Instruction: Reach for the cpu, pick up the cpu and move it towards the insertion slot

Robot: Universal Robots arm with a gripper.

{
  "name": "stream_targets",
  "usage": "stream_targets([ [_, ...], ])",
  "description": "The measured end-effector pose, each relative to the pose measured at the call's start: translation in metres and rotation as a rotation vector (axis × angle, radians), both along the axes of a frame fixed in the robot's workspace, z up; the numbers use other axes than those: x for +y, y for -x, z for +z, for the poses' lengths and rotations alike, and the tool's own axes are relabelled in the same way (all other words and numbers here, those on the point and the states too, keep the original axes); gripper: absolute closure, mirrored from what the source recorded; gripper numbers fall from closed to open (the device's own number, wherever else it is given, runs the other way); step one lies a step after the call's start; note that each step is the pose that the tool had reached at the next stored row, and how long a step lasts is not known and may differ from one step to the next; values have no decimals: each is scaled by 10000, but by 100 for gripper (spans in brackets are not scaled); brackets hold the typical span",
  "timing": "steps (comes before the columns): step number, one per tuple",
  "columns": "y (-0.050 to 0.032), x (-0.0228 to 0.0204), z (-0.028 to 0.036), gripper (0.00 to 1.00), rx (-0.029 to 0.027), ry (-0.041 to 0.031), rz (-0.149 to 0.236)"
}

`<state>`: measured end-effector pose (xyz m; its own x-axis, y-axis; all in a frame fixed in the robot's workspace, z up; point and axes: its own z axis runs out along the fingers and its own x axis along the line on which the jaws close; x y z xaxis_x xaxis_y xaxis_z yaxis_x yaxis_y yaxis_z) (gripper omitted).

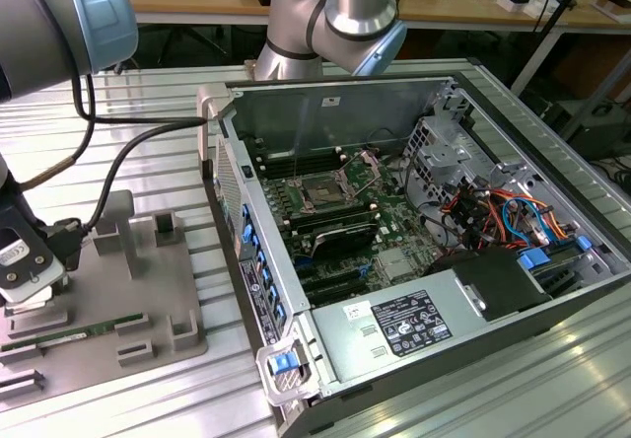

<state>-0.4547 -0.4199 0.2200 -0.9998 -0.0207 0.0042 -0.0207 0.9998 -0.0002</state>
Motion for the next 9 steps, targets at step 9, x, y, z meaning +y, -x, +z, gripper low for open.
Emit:
stream_targets([
  [9, 0, 0, 13, 45, 2, 2, 0],
])
